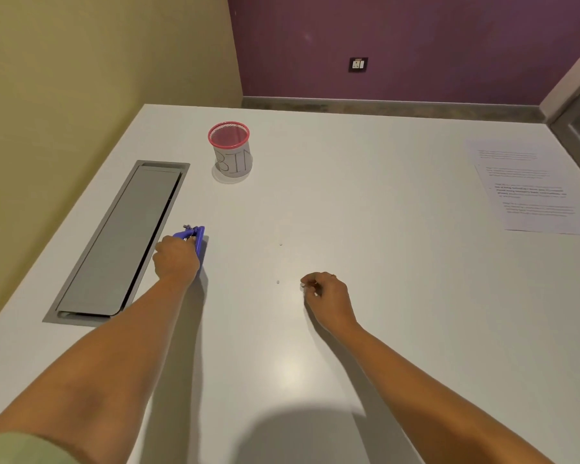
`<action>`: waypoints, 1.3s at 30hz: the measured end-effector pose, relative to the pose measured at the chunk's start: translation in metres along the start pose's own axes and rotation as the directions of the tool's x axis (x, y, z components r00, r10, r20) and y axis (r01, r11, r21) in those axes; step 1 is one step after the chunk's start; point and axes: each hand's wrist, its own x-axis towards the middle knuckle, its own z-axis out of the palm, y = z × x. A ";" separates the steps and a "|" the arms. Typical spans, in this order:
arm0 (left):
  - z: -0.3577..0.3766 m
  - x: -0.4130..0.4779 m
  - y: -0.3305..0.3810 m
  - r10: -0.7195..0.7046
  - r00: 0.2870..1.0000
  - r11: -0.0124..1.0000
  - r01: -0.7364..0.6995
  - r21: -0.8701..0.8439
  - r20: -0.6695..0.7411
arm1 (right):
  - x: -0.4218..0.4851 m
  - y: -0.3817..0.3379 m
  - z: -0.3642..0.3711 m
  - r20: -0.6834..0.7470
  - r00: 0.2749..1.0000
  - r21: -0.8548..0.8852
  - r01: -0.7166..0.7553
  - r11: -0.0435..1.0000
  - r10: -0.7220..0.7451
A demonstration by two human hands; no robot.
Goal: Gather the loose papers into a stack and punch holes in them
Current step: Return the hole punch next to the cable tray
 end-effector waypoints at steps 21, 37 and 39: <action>0.013 0.009 0.006 0.009 0.994 0.994 0.003 0.106 -0.110 | 0.042 -0.014 0.033 0.142 0.987 -0.101 0.090 0.991 -0.075; 0.067 -0.037 0.004 0.625 0.779 0.778 -0.627 0.037 0.046 | 0.081 -0.031 0.017 -0.040 0.981 0.245 -0.174 0.954 0.189; 0.074 -0.033 0.001 0.586 0.806 0.805 -0.591 0.051 0.082 | 0.086 -0.032 0.018 -0.046 0.986 0.220 -0.149 0.964 0.163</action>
